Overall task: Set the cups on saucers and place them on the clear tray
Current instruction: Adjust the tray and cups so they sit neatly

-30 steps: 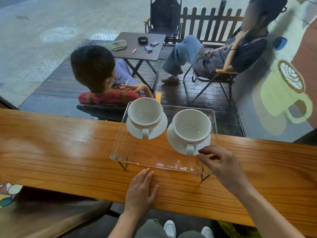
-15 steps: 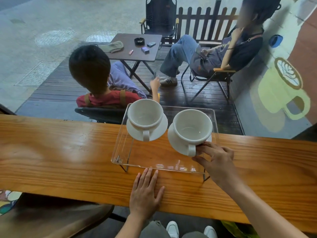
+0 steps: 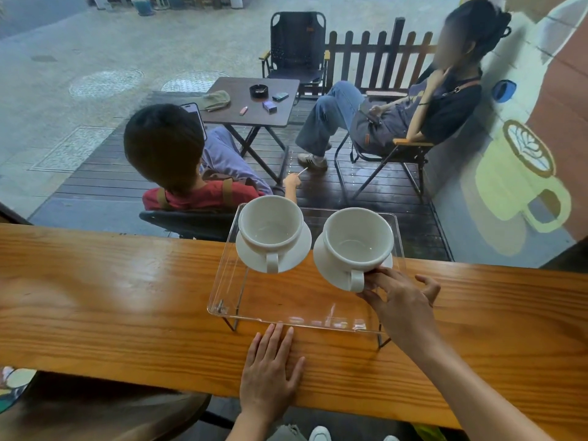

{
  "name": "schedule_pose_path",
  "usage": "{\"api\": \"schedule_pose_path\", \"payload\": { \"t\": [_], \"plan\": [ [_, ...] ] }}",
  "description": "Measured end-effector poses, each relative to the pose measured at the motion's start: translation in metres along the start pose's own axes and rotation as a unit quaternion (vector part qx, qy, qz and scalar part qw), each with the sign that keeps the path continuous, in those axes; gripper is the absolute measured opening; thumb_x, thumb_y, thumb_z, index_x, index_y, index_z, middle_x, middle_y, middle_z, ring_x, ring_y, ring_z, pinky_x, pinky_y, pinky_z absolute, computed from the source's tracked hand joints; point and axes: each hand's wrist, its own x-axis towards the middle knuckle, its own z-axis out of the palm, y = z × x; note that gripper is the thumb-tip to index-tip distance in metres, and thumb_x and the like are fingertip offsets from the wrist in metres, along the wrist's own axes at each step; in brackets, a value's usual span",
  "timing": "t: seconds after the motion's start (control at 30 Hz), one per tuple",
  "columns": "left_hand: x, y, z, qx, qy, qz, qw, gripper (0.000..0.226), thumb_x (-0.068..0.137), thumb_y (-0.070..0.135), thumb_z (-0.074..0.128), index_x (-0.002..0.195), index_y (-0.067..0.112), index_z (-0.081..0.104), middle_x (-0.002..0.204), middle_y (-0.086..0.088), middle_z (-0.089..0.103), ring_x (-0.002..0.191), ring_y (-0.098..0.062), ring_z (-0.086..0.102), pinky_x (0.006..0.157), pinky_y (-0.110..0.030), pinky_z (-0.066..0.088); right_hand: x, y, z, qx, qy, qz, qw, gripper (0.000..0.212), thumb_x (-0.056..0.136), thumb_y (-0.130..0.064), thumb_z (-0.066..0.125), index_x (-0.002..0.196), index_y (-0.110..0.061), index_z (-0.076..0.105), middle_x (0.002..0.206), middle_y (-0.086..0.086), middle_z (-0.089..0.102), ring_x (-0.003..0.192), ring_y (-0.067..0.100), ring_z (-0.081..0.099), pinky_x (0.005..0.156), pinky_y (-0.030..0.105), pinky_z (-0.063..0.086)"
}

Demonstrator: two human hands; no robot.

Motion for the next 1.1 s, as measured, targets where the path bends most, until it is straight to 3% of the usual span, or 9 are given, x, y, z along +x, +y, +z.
{"api": "schedule_pose_path", "payload": {
  "t": [0.2, 0.57, 0.7, 0.87, 1.0, 1.1],
  "plan": [
    [0.002, 0.001, -0.001, 0.002, -0.012, -0.005, 1.000, 0.074, 0.091, 0.058, 0.009, 0.120, 0.020, 0.065, 0.125, -0.002, 0.065, 0.117, -0.020, 0.059, 0.109, -0.028, 0.004, 0.010, 0.004, -0.001, -0.011, 0.000, -0.026, 1.000, 0.012, 0.083, -0.025, 0.066, 0.093, -0.023, 0.072, 0.104, -0.006, 0.072, 0.106, 0.016, 0.060, 0.098, 0.035, 0.014],
    [0.004, 0.002, -0.003, 0.007, -0.029, -0.003, 1.000, 0.075, 0.091, 0.058, 0.008, 0.116, 0.021, 0.067, 0.123, -0.001, 0.067, 0.114, -0.019, 0.061, 0.109, -0.028, 0.004, 0.024, 0.004, -0.001, -0.027, -0.001, -0.026, 0.999, 0.018, 0.083, -0.029, 0.066, 0.098, -0.020, 0.070, 0.105, -0.004, 0.071, 0.106, 0.016, 0.059, 0.104, 0.035, 0.014],
    [0.004, 0.001, -0.002, 0.010, -0.031, 0.002, 0.999, 0.064, 0.089, 0.059, 0.024, 0.116, 0.021, 0.068, 0.123, -0.001, 0.067, 0.114, -0.019, 0.061, 0.109, -0.027, 0.004, 0.022, 0.003, 0.000, -0.022, 0.005, -0.025, 0.999, 0.018, 0.085, -0.029, 0.063, 0.100, -0.022, 0.069, 0.107, -0.003, 0.070, 0.107, 0.018, 0.057, 0.098, 0.036, 0.017],
    [0.004, 0.001, -0.001, 0.008, -0.016, 0.000, 1.000, 0.076, 0.091, 0.059, 0.008, 0.116, 0.021, 0.068, 0.122, -0.001, 0.067, 0.113, -0.019, 0.062, 0.108, -0.027, 0.004, 0.021, 0.002, -0.001, -0.016, 0.004, -0.021, 1.000, 0.018, 0.085, -0.029, 0.063, 0.101, -0.023, 0.068, 0.109, -0.004, 0.069, 0.108, 0.017, 0.056, 0.098, 0.037, 0.019],
    [0.005, 0.002, -0.003, 0.010, -0.023, 0.001, 1.000, 0.073, 0.091, 0.059, 0.010, 0.114, 0.022, 0.069, 0.121, 0.000, 0.068, 0.112, -0.017, 0.063, 0.108, -0.027, 0.004, 0.021, 0.000, -0.006, -0.013, -0.018, -0.025, 0.999, 0.021, 0.087, -0.029, 0.060, 0.106, -0.023, 0.066, 0.112, -0.005, 0.067, 0.111, 0.015, 0.053, 0.098, 0.034, 0.018],
    [0.004, 0.001, -0.003, 0.002, -0.026, 0.004, 1.000, 0.071, 0.091, 0.059, 0.013, 0.113, 0.023, 0.070, 0.120, 0.001, 0.068, 0.111, -0.016, 0.063, 0.108, -0.027, 0.004, 0.021, -0.004, -0.018, 0.019, -0.036, -0.030, 0.999, 0.025, 0.086, -0.023, 0.063, 0.109, -0.016, 0.066, 0.112, 0.002, 0.068, 0.108, 0.020, 0.056, 0.099, 0.035, 0.029]
  ]
}}
